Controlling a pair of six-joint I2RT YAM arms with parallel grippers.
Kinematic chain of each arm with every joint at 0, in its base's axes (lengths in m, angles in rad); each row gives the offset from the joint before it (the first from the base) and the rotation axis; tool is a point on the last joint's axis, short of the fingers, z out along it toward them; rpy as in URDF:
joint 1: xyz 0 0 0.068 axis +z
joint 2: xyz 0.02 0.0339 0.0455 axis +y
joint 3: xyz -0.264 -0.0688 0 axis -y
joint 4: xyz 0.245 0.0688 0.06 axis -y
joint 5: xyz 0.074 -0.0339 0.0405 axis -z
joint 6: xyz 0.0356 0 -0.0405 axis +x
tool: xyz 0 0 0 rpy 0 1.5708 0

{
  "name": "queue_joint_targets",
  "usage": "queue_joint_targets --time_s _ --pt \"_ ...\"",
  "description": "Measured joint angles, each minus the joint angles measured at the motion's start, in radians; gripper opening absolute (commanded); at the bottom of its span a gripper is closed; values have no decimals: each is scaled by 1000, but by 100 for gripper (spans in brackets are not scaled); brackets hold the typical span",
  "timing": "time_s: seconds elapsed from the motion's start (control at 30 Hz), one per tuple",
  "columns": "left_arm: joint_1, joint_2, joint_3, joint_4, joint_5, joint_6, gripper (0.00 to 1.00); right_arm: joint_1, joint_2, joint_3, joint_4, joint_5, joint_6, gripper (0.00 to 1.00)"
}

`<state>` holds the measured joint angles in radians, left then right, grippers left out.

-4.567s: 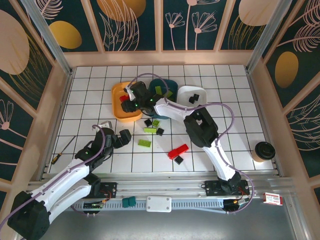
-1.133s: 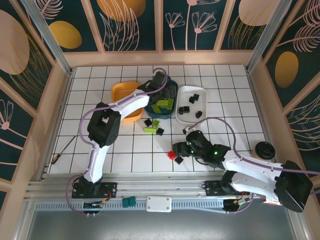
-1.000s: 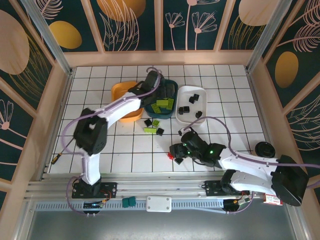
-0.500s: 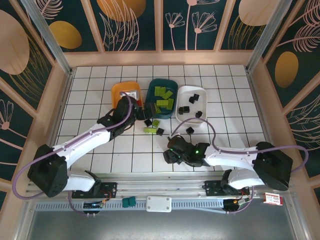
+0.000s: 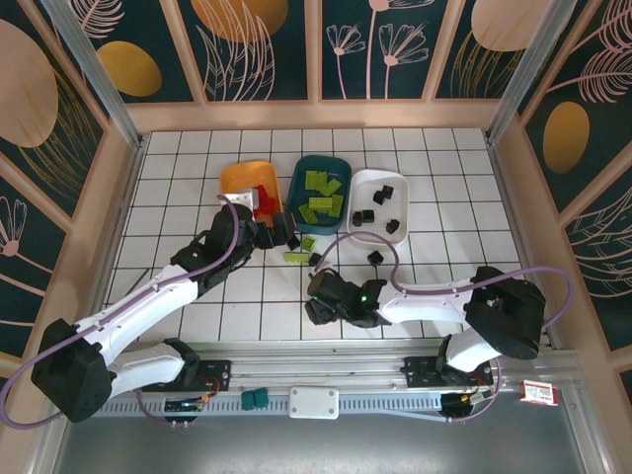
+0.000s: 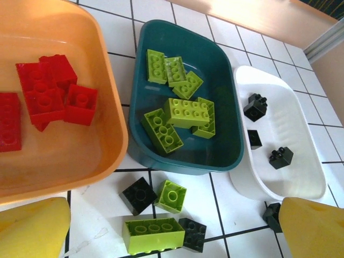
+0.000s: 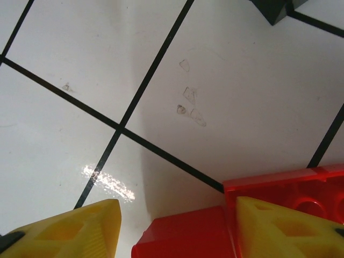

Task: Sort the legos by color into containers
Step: Pick up the lego from the bottom-center of the table.

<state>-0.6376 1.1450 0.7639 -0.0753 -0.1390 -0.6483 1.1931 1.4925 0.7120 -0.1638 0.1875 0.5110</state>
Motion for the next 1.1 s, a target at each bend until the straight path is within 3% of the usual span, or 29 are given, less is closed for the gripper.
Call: queue_joint_targets --time_s 0.1,0.5,0.83,1.1 --pt "0 0 -11 -10 -3 0 99 0 10 8 -2 13 -11 46" --pt "0 0 -40 -15 -9 -1 99 64 16 37 -104 77 -40 53" --pt "0 0 -41 -16 -25 -1 99 98 37 57 -122 154 -45 27" --pt "0 -23 -48 -43 -51 -1 99 76 -60 58 -107 169 -94 23"
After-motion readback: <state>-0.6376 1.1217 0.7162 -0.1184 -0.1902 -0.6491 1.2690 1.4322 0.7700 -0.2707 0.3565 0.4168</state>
